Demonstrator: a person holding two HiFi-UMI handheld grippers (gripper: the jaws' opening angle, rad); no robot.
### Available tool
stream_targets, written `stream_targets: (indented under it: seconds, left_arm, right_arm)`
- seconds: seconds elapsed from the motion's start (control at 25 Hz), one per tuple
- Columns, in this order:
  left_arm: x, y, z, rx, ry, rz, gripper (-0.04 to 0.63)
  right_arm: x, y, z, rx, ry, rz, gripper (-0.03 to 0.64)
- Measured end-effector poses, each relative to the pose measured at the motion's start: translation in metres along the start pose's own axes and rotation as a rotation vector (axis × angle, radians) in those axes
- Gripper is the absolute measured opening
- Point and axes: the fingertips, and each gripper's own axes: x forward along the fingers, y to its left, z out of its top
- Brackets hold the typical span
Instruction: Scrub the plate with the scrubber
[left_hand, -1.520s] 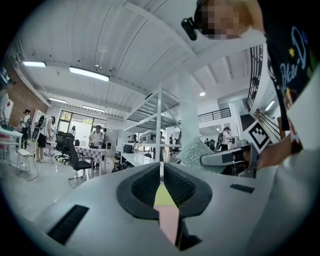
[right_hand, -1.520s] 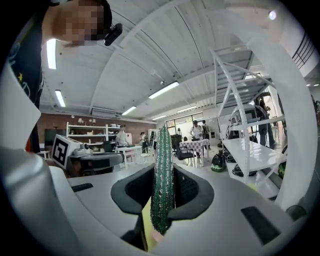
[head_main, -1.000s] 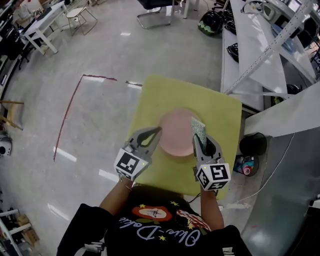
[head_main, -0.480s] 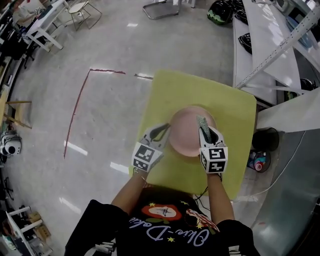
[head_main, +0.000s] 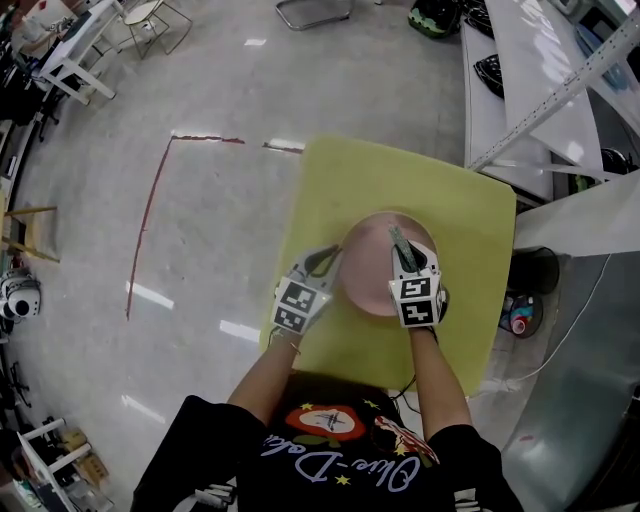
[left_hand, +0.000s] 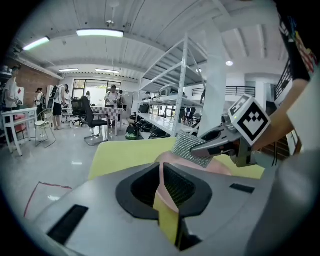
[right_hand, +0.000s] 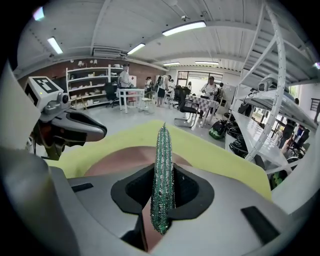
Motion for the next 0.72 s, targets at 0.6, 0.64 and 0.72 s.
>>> stream_targets:
  seconds: [0.6,0.64,0.72]
  left_arm:
    - [0.017,0.012,-0.045,-0.1,0.124,-0.005,0.1]
    - [0.017,0.011,-0.047,-0.102,0.131,-0.008,0.101]
    - [0.019,0.008,-0.05,-0.103,0.141,-0.019,0.101]
  right_arm:
    - [0.032,0.006,-0.008,-0.082,0.08,-0.002,0.067]
    - [0.033,0.008,-0.008,-0.09,0.085,0.002,0.066]
    - [0.034,0.011,-0.008,-0.104,0.09,0.009,0.066]
